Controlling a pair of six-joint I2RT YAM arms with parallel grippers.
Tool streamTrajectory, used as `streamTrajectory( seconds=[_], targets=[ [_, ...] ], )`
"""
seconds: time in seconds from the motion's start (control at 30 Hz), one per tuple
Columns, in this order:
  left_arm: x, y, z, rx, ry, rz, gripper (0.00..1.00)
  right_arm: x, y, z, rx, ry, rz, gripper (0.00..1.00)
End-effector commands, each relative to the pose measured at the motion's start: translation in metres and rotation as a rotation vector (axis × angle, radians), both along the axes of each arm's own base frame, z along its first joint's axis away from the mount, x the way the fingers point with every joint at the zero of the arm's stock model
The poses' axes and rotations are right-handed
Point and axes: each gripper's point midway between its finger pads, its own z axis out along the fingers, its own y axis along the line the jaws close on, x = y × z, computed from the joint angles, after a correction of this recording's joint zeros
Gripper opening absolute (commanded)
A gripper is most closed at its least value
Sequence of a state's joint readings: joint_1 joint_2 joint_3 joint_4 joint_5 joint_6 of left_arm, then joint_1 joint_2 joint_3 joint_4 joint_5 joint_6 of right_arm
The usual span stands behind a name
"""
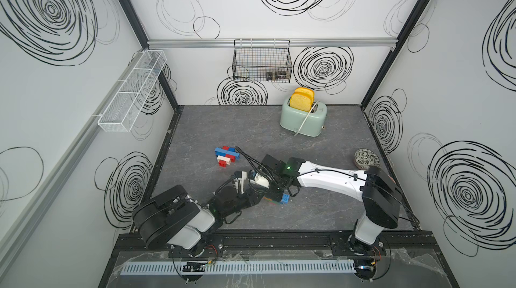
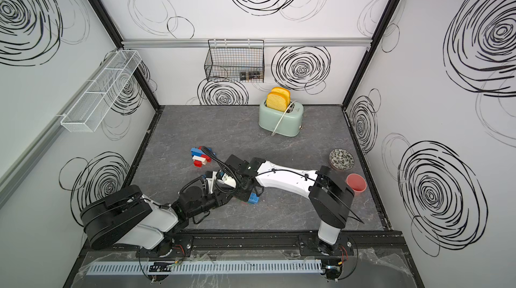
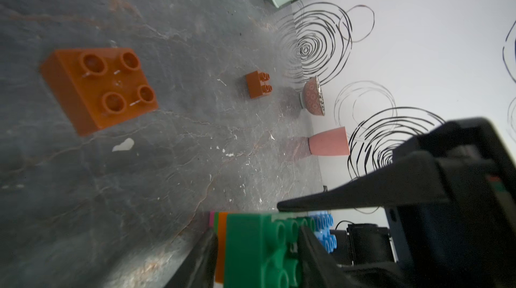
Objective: Assemble a heart with lego
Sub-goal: Assemble the lego brick with the lego brick.
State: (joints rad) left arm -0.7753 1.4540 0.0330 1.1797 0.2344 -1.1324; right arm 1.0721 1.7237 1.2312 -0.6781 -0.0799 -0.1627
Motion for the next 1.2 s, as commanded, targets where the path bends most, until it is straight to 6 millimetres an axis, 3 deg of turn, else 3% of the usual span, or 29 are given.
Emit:
streamTrajectory(
  seconds=[0.0,0.33,0.6,0.83,1.0,1.17],
  targets=[
    [-0.019,-0.007,-0.006,0.017,0.036,-0.076,0.57,-0.015,-0.023,-0.026,-0.098,0.064,0.007,0.32],
    [-0.014,-0.010,0.017,0.003,-0.013,-0.076,0.68,-0.012,-0.020,-0.011,-0.037,0.031,0.003,0.41],
    [-0.010,-0.009,0.021,0.036,-0.027,-0.073,0.73,-0.011,-0.009,0.021,0.084,0.018,0.008,0.56],
    [-0.007,-0.008,0.018,0.093,-0.030,-0.070,0.74,-0.004,-0.012,0.049,0.179,0.009,-0.034,0.60],
    [-0.005,-0.009,0.021,0.118,-0.046,-0.075,0.75,0.013,-0.027,0.069,0.266,0.027,-0.152,0.55],
    [-0.002,-0.012,0.026,0.124,-0.058,-0.085,0.76,0.062,-0.067,0.075,0.291,-0.033,-0.419,0.55]
  ],
)
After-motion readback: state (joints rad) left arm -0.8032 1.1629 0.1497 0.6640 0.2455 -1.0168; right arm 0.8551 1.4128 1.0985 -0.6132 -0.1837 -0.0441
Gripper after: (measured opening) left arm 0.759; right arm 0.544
